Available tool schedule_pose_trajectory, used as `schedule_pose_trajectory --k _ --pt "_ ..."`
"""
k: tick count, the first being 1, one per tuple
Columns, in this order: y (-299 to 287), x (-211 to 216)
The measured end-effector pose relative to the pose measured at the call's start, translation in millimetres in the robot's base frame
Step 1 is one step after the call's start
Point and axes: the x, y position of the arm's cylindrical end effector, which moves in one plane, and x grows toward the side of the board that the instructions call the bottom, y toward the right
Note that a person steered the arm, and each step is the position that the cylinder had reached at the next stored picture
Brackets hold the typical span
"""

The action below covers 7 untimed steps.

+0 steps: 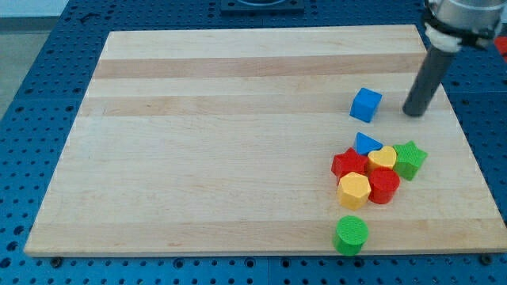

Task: Slide the blue cube left a bit

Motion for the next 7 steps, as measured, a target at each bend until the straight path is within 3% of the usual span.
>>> schedule_pose_trajectory --k 2,5,7 --pt "-10 -23" --pt "-53 22" --pt "-72 -28"
